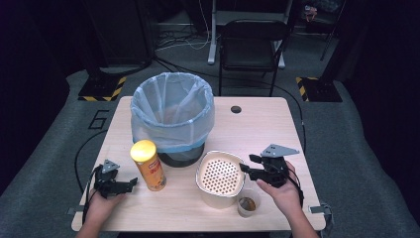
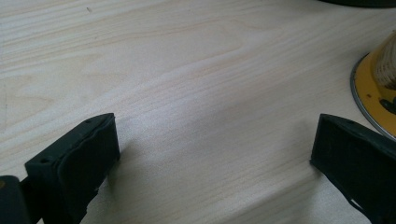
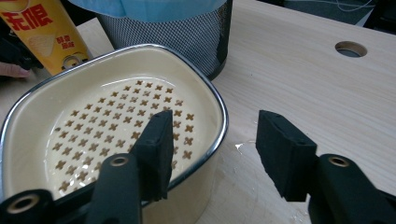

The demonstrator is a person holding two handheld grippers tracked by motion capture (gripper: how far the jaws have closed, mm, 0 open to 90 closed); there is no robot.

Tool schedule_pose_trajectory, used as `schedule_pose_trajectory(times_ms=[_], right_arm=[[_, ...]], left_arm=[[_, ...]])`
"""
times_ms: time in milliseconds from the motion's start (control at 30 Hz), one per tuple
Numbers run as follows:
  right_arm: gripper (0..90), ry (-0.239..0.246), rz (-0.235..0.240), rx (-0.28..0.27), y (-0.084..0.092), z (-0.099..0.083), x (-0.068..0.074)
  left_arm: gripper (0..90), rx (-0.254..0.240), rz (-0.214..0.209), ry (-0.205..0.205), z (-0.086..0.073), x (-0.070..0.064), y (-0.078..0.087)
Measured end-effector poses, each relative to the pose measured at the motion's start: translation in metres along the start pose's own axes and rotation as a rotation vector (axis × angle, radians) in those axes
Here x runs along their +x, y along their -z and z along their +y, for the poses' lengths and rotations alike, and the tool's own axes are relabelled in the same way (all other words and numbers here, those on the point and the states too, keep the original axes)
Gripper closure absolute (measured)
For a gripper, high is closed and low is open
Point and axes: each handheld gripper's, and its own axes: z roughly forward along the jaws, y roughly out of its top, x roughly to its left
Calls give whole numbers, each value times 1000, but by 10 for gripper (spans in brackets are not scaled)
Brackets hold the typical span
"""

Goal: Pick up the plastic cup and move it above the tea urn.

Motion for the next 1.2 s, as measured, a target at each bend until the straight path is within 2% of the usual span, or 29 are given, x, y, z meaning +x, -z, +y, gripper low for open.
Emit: schedule_pose_trajectory(times_ms=[200, 300, 433, 467, 533, 633, 800, 967, 1100, 1133, 1200], right_arm=[[393, -10, -2, -17, 18, -7, 4], [323, 4, 4, -25, 30, -17, 9], [303, 10, 17, -23, 35, -29, 14], [284, 21, 33, -18, 36, -39, 18], [280, 24, 40, -10, 35, -43, 19], [227, 18, 46, 8, 32, -57, 21], [162, 7, 75, 9, 31, -64, 24], [145, 35, 98, 15, 27, -69, 32], [144, 63, 97, 21, 22, -72, 38], [145, 68, 77, 34, 19, -74, 41], [147, 66, 81, 38, 17, -75, 42]], left_arm=[[8, -1, 1, 2, 0, 0, 0], [8, -1, 1, 4, 0, 0, 0], [8, 0, 1, 3, 0, 0, 0], [8, 0, 1, 2, 0, 0, 0], [8, 0, 1, 3, 0, 0, 0], [8, -1, 2, 5, 0, 0, 0], [8, -1, 2, 5, 0, 0, 0], [8, 1, 3, 3, 0, 0, 0], [8, 0, 3, 3, 0, 0, 0], [8, 1, 3, 3, 0, 0, 0], [8, 0, 3, 2, 0, 0, 0]])
